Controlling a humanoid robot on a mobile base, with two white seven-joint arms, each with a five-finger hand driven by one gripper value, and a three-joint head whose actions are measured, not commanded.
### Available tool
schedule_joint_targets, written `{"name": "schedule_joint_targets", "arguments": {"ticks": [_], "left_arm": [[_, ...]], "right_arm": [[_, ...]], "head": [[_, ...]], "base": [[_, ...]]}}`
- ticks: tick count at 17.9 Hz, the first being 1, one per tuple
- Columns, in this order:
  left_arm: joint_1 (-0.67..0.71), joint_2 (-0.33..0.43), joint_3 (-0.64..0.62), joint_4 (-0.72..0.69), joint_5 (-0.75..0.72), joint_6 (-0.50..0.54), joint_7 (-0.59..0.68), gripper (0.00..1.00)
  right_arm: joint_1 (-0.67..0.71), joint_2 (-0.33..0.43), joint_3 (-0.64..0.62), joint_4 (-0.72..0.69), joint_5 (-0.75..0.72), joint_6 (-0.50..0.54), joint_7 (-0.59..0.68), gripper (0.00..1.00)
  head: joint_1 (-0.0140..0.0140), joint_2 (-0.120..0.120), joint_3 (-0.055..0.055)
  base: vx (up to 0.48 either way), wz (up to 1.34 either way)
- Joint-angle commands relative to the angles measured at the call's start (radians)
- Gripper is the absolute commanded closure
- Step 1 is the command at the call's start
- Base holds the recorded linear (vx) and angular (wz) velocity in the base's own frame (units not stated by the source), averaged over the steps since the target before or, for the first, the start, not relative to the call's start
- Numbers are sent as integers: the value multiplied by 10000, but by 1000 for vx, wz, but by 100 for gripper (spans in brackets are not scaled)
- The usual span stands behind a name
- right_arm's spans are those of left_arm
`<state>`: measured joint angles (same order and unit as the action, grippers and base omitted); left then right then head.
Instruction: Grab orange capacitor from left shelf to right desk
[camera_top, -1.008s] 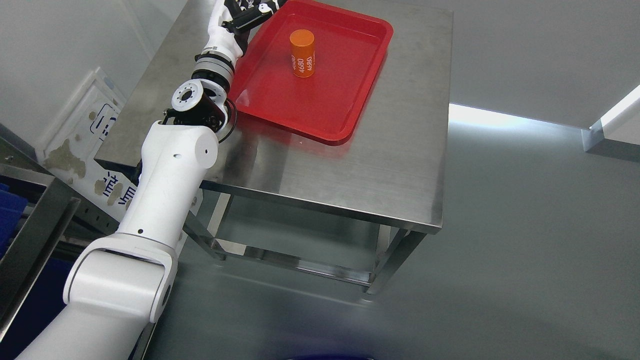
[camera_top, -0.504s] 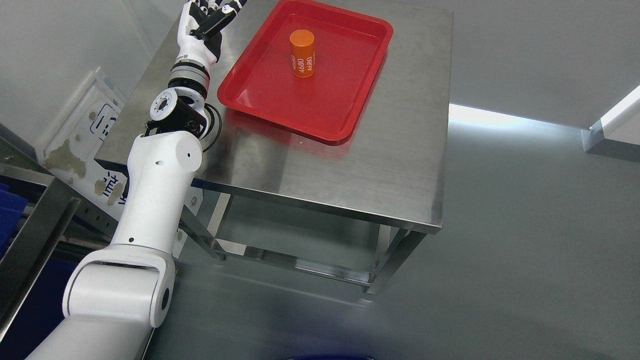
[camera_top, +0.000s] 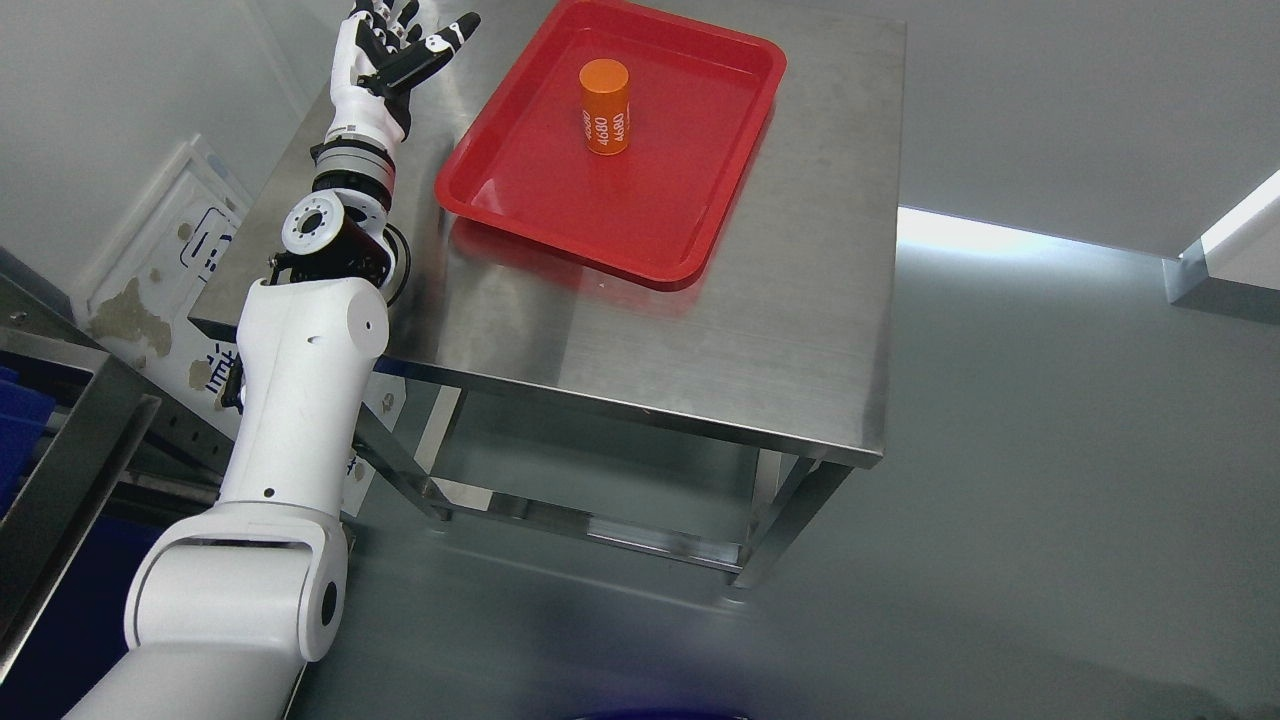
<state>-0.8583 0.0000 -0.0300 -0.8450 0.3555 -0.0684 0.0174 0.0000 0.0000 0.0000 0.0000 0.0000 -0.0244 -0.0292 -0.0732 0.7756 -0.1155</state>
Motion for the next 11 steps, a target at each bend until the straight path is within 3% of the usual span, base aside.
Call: {"name": "schedule_joint_targets", "arguments": {"ticks": [1, 5, 11], "left_arm": [[38, 175, 745, -94, -486, 24, -310, 0], [54, 175, 745, -79, -854, 24, -1384, 0], [54, 175, 852, -79, -855, 24, -1324, 0]], "right_arm": [[199, -175, -123, -175, 46, -1, 0, 0], [199, -175, -123, -175, 46, -1, 0, 0], [199, -175, -123, -175, 46, -1, 0, 0]], "head": [[0, 0, 0], [0, 0, 0], [0, 0, 0]], "base": [[0, 0], [0, 0], [0, 0]]}}
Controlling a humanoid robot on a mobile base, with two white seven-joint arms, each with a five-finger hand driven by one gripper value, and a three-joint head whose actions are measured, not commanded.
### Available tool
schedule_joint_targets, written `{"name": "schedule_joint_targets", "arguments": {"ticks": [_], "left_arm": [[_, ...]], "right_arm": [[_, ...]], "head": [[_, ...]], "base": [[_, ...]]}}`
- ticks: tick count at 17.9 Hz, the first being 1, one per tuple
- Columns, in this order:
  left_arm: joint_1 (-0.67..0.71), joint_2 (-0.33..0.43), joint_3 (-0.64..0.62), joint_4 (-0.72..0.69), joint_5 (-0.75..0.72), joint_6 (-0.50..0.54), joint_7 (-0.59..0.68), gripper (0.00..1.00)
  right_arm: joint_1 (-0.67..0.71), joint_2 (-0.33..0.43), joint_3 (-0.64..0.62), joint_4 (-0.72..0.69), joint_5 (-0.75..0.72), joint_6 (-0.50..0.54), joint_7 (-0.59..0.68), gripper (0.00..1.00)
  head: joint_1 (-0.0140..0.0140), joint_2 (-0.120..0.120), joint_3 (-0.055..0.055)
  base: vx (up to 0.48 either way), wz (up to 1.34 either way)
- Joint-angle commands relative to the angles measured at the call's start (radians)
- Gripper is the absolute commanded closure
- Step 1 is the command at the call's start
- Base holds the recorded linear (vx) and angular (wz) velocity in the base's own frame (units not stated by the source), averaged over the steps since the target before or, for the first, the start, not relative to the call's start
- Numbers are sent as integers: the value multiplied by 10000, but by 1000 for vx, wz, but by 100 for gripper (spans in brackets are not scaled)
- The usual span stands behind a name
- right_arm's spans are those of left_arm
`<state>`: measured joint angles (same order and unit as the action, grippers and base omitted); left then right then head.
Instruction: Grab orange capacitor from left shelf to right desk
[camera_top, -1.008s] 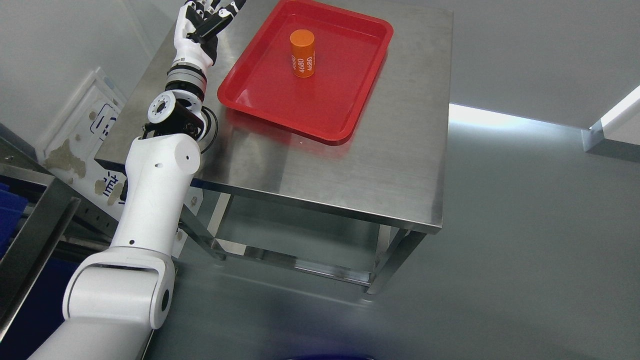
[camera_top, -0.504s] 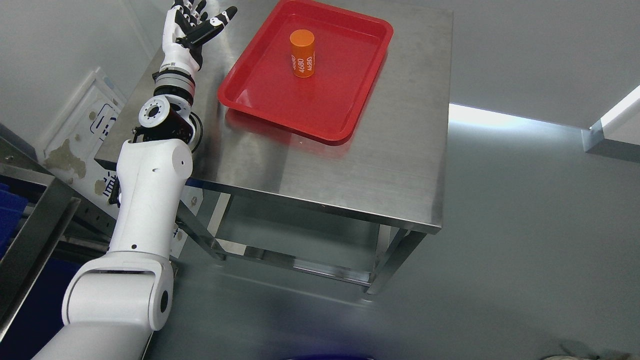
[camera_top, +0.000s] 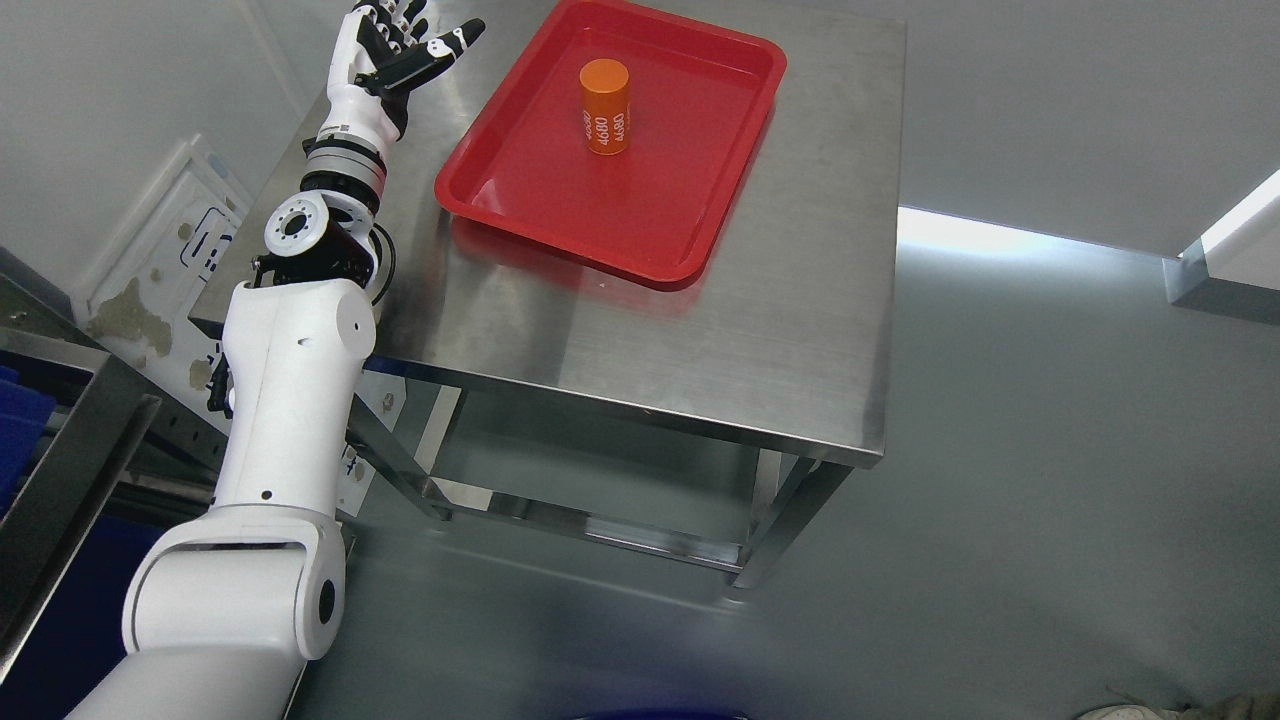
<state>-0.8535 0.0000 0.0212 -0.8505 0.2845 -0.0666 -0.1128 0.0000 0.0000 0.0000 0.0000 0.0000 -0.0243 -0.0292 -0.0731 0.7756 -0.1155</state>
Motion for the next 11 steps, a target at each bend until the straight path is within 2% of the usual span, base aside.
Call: {"name": "schedule_joint_targets", "arguments": {"ticks": [1, 11], "left_arm": [[-9, 175, 341, -24, -145, 7, -23, 0], [22, 175, 371, 22, -161, 37, -38, 0]], "right_arm": [[199, -175, -123, -175, 46, -2, 1, 0], [199, -175, -123, -175, 46, -2, 1, 0]], "head": [[0, 0, 0], [0, 0, 0]], "base": [[0, 0], [0, 0]]}}
